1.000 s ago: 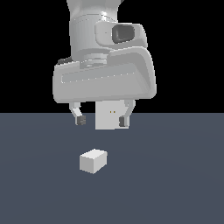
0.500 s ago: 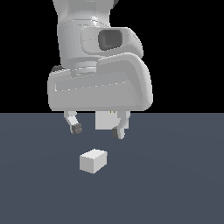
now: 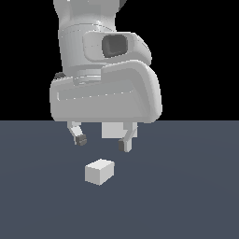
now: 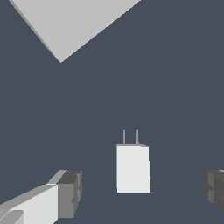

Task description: Plug the charger into the wall socket.

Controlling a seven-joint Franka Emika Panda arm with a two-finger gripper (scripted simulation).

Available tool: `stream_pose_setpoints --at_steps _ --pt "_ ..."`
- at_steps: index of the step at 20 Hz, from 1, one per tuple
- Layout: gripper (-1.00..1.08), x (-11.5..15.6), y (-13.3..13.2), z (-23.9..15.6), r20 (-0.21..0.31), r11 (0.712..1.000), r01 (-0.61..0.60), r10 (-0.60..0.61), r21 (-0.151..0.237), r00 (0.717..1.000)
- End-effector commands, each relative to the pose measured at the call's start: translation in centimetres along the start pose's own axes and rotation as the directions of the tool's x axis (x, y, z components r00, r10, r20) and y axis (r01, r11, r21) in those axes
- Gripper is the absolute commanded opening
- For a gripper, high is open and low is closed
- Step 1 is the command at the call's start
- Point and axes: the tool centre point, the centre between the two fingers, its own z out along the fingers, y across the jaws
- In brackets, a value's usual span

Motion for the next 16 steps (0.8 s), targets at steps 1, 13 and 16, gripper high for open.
stream_pose_setpoints --at_steps 1,13,16 --pt "1.0 -0.1 0.0 0.4 0.0 1.0 -0.001 0.001 0.0 1.0" --pt "1.0 -0.9 0.0 4.6 -0.001 1.0 -0.006 0.006 -0.001 1.0" --pt "1.0 -0.9 0.0 4.9 -0.001 1.0 -0.006 0.006 -0.001 1.0"
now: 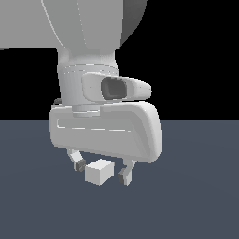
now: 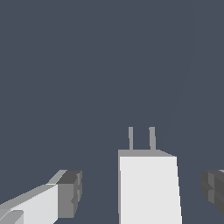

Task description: Plug the charger into the wall socket.

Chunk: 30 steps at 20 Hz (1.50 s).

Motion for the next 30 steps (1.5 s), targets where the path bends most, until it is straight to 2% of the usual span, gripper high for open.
stream_pose_setpoints --at_steps 1,17,24,30 --pt "-1.0 0.0 0.0 0.1 -0.001 1.0 0.0 0.0 0.001 1.0" --pt "-1.0 0.3 0.1 -0.2 -0.002 1.0 0.023 -0.023 0.005 1.0" --pt "-1.0 1.2 0.7 -1.0 -0.004 0.994 0.106 -0.106 0.018 0.994" --pt "-1.0 2.4 1.3 -2.2 -0.009 0.975 0.22 -0.219 0.035 0.976"
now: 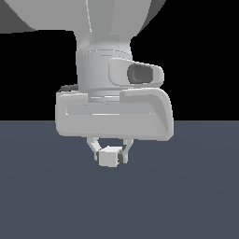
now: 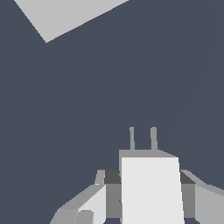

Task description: Plug the charger into the wall socket.

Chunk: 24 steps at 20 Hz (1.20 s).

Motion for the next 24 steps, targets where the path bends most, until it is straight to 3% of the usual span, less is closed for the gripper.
stream_pose_setpoints --at_steps 1,10,24 --pt "-1.0 0.6 0.4 -0.6 -0.002 0.999 0.053 -0.053 0.008 0.999" --pt "-1.0 2.7 1.4 -2.6 -0.007 0.97 0.24 -0.24 0.039 0.971" --pt "-1.0 5.6 2.0 -5.0 -0.019 0.882 0.464 -0.464 0.078 0.885"
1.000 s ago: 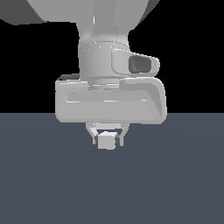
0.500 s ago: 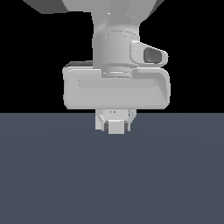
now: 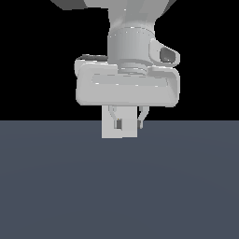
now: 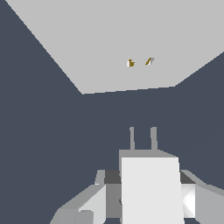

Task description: Plug the charger into the wall socket.

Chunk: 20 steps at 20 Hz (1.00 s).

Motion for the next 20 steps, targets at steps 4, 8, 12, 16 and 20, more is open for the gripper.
stream_pose_setpoints --at_steps 4,8,12,16,20 --pt "-1.0 0.6 0.3 -0.6 0.001 0.998 0.059 -0.059 0.011 0.998" --pt "-1.0 0.9 0.4 -0.8 0.001 0.997 0.08 -0.08 0.015 0.997" --pt "-1.0 0.9 0.4 -0.8 0.001 0.996 0.085 -0.085 0.016 0.996" --pt "-1.0 0.9 0.4 -0.8 0.001 0.996 0.084 -0.084 0.015 0.996" --pt "-1.0 1.4 0.4 -0.7 0.002 0.996 0.084 -0.084 0.015 0.996"
